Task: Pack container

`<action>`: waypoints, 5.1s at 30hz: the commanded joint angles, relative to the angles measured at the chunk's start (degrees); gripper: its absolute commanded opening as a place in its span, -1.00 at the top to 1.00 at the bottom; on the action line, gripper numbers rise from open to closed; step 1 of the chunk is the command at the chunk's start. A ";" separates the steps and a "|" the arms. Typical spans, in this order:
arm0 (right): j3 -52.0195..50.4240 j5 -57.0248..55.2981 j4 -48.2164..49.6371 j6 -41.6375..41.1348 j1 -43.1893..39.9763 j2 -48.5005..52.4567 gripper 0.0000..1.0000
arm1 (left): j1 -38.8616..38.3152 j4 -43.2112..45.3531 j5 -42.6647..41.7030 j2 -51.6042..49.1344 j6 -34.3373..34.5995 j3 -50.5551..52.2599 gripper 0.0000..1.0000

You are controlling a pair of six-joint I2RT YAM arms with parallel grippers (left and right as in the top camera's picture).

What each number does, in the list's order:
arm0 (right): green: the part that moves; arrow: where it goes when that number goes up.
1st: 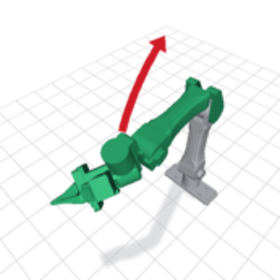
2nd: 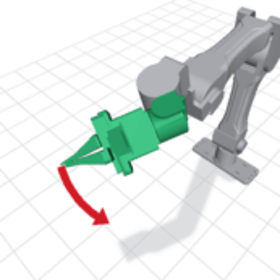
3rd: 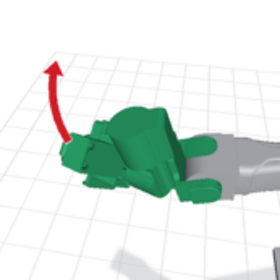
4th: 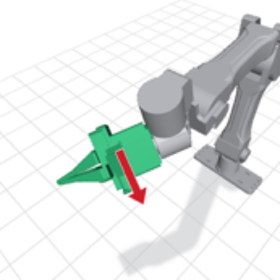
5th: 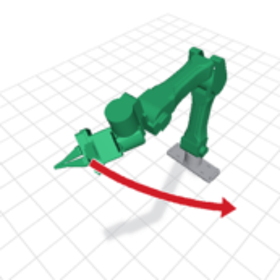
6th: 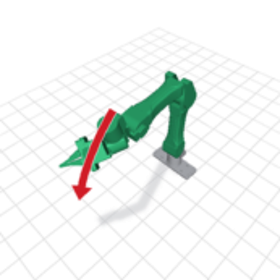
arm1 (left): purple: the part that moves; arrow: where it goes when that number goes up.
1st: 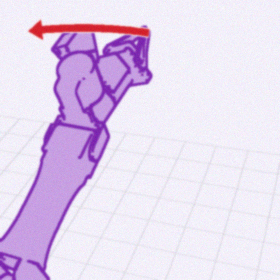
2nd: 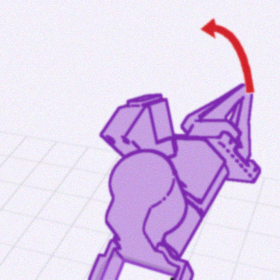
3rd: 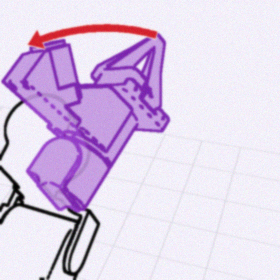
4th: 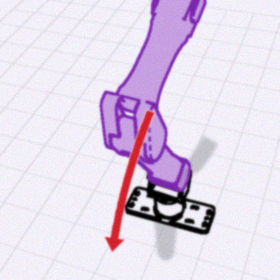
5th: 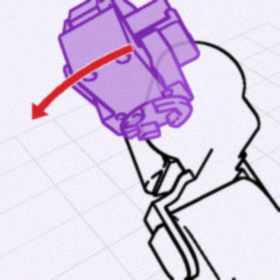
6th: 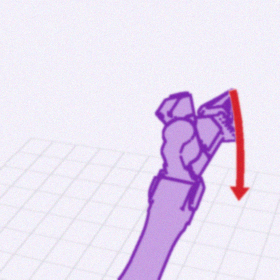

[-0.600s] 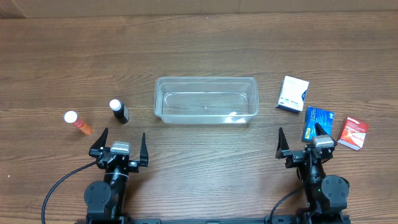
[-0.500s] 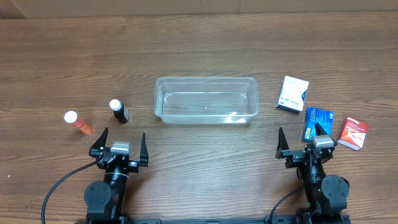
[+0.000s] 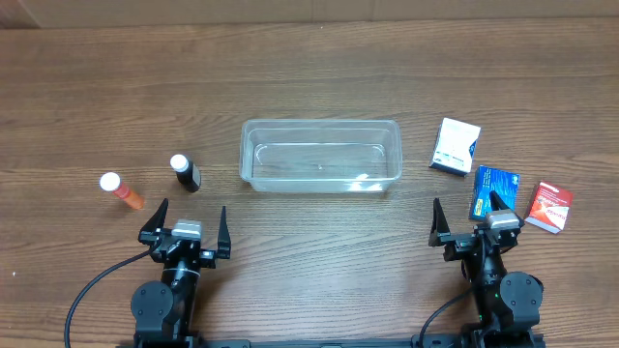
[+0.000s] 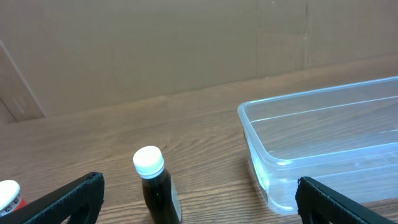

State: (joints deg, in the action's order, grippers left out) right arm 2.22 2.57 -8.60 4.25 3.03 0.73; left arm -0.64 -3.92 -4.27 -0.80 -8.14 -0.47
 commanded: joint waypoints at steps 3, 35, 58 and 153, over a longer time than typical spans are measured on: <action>-0.02 -0.39 0.33 -0.44 -0.04 -0.50 -1.00 | 0.35 -0.15 0.39 0.52 -1.27 0.20 -1.00; -0.02 0.09 3.50 -5.81 -0.04 -0.50 -1.00 | 0.35 -0.07 -0.50 0.52 -0.44 0.20 -1.00; 34.75 0.09 -15.87 -13.18 -0.04 41.18 -1.00 | 0.35 -25.09 -2.27 -34.86 10.51 -39.39 -1.00; 67.54 4.59 -53.48 -13.66 -5.95 72.22 -1.00 | 6.56 -63.47 3.21 -106.77 14.40 -86.12 -0.04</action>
State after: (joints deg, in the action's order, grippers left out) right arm 67.92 7.07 -62.30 -9.02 -2.74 73.45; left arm 5.98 -68.55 -1.43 -106.96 6.07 -85.60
